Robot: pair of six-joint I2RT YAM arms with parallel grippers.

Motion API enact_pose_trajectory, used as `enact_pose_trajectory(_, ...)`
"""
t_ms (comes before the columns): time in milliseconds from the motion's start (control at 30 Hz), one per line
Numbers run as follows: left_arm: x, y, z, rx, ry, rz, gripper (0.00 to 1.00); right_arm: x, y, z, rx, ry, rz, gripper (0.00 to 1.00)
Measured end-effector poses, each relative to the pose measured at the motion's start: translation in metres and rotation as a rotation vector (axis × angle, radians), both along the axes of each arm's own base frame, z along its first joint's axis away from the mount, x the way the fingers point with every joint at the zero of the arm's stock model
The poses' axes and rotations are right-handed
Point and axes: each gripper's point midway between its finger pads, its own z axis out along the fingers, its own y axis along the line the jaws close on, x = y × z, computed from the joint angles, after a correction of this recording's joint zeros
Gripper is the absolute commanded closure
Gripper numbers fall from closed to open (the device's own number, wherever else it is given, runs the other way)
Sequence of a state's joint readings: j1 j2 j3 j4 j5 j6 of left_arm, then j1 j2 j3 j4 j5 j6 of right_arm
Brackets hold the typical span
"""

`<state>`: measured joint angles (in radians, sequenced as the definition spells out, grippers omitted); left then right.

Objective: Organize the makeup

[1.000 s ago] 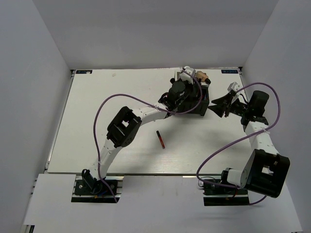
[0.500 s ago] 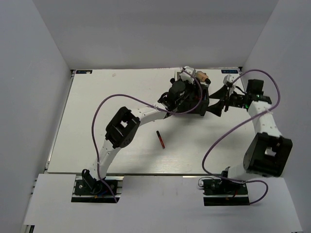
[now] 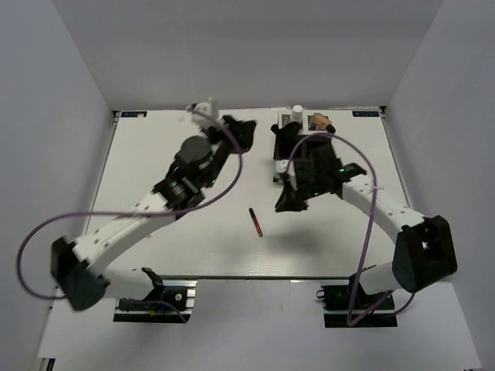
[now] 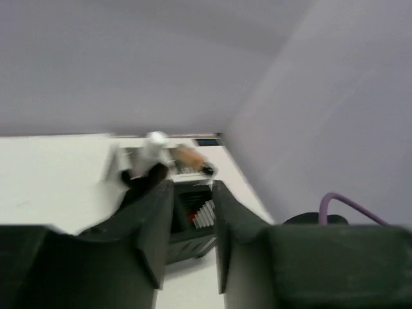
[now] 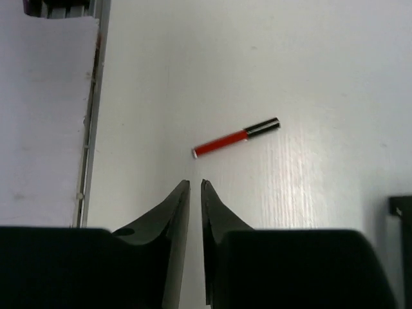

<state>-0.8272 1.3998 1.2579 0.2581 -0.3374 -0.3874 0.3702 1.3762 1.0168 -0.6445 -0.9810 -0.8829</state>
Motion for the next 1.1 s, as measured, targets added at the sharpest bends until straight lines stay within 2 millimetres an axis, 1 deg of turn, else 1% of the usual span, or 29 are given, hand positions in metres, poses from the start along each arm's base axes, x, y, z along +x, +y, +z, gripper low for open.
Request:
enact_pose_trajectory(33,-0.013,0.022,0.0,-0.02,0.026,0.033,0.43,-0.003,0.013,-0.007,-0.027,0.007,0.017,0.7)
enact_pose_trajectory(67,-0.024,0.043,-0.001,-0.038,0.05,0.069,0.34,-0.006,0.025,-0.014,-0.055,0.015,0.024,0.7)
enact_pose_trajectory(100,-0.035,0.064,-0.011,-0.057,0.094,0.104,0.31,-0.009,0.039,-0.026,-0.094,0.027,0.032,0.7)
enact_pose_trajectory(167,-0.058,0.102,-0.038,-0.081,0.194,0.171,0.28,-0.011,0.057,-0.05,-0.174,0.062,0.008,0.67)
enact_pose_trajectory(200,-0.068,0.117,-0.055,-0.091,0.251,0.199,0.28,-0.012,0.064,-0.063,-0.222,0.081,-0.012,0.66)
enact_pose_trajectory(233,-0.077,0.129,-0.069,-0.096,0.297,0.222,0.28,-0.01,0.069,-0.075,-0.268,0.102,-0.043,0.61)
enact_pose_trajectory(300,-0.097,0.153,-0.101,-0.109,0.393,0.268,0.27,-0.005,0.077,-0.094,-0.35,0.133,-0.115,0.56)
enact_pose_trajectory(333,-0.106,0.161,-0.114,-0.113,0.433,0.284,0.26,0.0,0.08,-0.1,-0.382,0.135,-0.154,0.5)
enact_pose_trajectory(400,-0.12,0.175,-0.135,-0.134,0.496,0.311,0.25,0.008,0.086,-0.105,-0.426,0.143,-0.23,0.47)
enact_pose_trajectory(467,-0.13,0.186,-0.152,-0.143,0.551,0.336,0.24,0.017,0.092,-0.105,-0.451,0.144,-0.31,0.47)
enact_pose_trajectory(533,-0.136,0.191,-0.164,-0.138,0.593,0.36,0.22,0.026,0.099,-0.103,-0.473,0.146,-0.395,0.48)
enact_pose_trajectory(633,-0.138,0.194,-0.179,-0.11,0.647,0.391,0.21,0.04,0.108,-0.104,-0.504,0.159,-0.501,0.54)
enact_pose_trajectory(700,-0.139,0.194,-0.188,-0.086,0.674,0.407,0.2,0.046,0.112,-0.11,-0.53,0.173,-0.559,0.54)
enact_pose_trajectory(767,-0.139,0.194,-0.194,-0.069,0.692,0.417,0.2,0.048,0.108,-0.12,-0.569,0.19,-0.61,0.55)
enact_pose_trajectory(867,-0.14,0.195,-0.196,-0.071,0.698,0.422,0.19,0.046,0.098,-0.131,-0.629,0.191,-0.665,0.55)
enact_pose_trajectory(933,-0.141,0.197,-0.197,-0.078,0.695,0.424,0.19,0.047,0.092,-0.133,-0.653,0.186,-0.696,0.55)
enact_pose_trajectory(1100,-0.144,0.201,-0.204,-0.089,0.701,0.43,0.19,0.048,0.084,-0.137,-0.678,0.173,-0.725,0.56)
